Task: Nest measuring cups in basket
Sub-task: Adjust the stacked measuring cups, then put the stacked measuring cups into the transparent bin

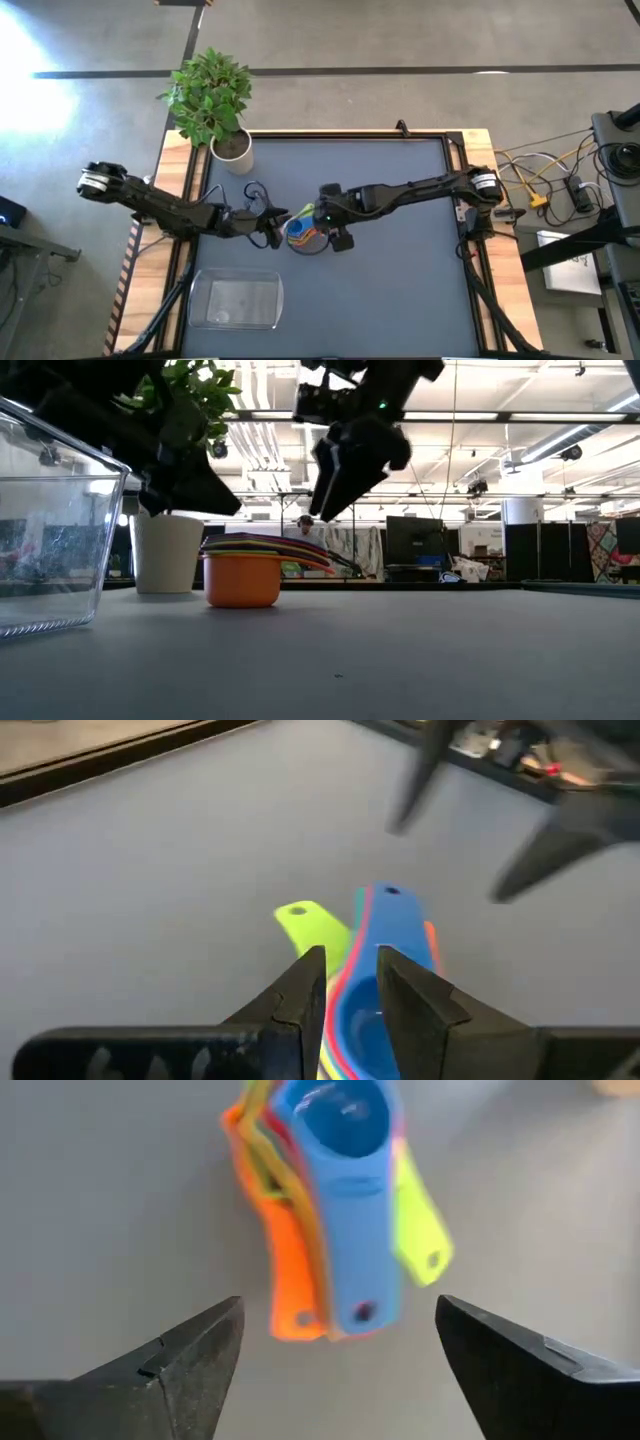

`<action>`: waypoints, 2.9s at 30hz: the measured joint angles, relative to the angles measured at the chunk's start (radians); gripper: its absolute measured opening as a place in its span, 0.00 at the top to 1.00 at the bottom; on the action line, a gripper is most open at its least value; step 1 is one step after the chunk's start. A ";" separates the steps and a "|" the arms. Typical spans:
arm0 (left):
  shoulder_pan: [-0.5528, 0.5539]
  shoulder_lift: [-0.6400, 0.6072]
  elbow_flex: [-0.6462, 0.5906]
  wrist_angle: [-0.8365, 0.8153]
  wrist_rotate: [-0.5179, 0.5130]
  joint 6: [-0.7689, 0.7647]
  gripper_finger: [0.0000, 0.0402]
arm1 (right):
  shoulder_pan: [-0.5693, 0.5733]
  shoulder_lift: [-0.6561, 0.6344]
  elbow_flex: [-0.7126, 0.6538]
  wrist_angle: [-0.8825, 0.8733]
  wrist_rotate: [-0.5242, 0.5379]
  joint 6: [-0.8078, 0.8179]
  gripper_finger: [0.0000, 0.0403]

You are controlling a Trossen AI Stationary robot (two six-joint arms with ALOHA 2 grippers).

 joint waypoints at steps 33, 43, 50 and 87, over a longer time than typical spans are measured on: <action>0.299 0.261 0.082 -0.047 0.286 -0.061 0.82 | 0.011 0.003 -0.202 0.139 -0.113 -0.003 0.98; 0.319 0.313 0.172 -0.091 0.332 0.003 0.93 | -0.021 0.034 -0.217 0.288 -0.204 -0.011 0.98; 0.319 0.335 0.240 -0.175 0.394 0.045 0.97 | -0.041 0.041 -0.211 0.306 -0.183 -0.011 0.98; 0.261 0.010 0.065 -0.121 0.399 0.094 0.98 | -0.070 -0.061 -0.195 0.194 -0.183 -0.162 0.91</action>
